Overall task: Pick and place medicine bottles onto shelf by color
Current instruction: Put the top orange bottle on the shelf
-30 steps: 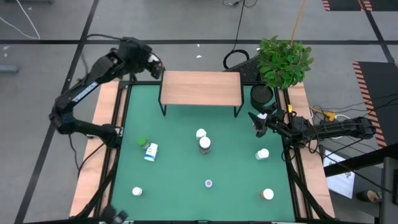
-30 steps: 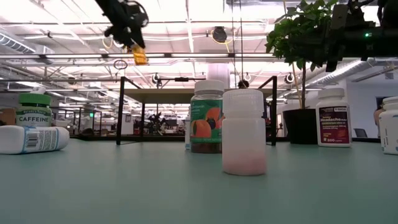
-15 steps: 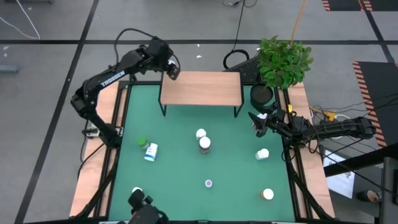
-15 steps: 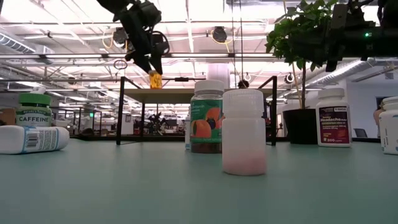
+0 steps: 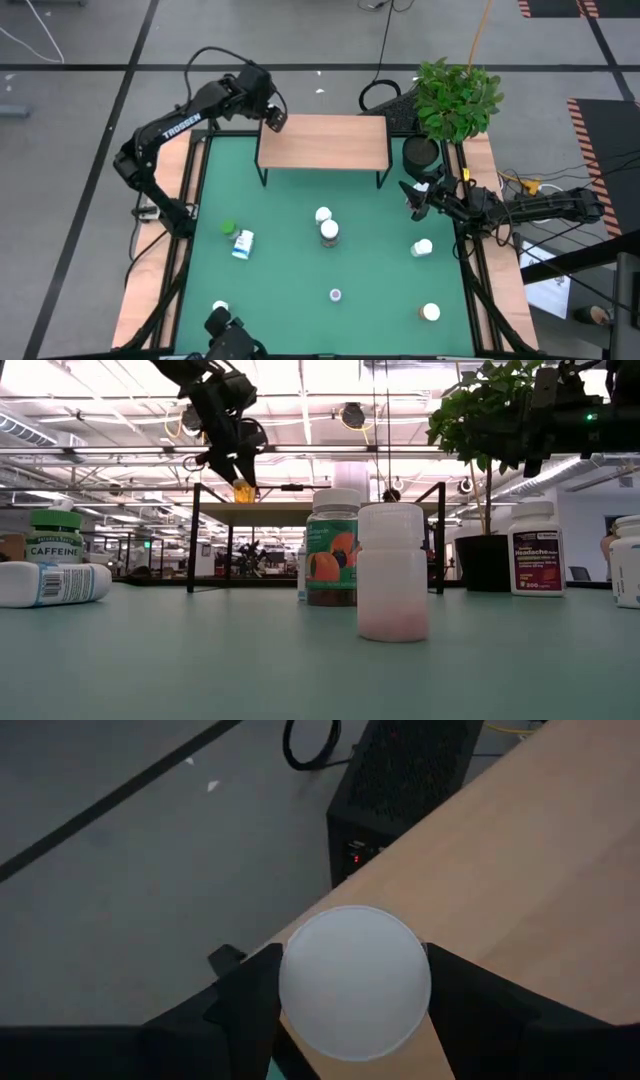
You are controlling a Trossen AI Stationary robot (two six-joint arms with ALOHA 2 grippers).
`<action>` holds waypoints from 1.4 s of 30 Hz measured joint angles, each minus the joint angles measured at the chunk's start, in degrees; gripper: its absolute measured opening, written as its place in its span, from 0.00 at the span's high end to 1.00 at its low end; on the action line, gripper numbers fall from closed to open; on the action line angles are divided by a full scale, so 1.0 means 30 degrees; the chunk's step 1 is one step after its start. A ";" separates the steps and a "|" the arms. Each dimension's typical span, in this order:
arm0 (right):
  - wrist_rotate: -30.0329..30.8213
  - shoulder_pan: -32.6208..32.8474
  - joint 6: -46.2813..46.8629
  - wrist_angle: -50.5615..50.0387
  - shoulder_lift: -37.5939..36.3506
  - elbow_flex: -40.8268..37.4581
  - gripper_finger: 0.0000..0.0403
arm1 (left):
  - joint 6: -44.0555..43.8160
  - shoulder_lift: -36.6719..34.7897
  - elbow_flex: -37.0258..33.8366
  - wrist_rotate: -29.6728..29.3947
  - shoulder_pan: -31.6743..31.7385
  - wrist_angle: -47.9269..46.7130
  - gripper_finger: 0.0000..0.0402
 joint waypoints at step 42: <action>-0.0015 -0.0007 -0.0146 0.0300 0.0022 0.0002 0.44 | 0.0641 0.1001 -0.0038 0.0395 0.0064 -0.0093 0.28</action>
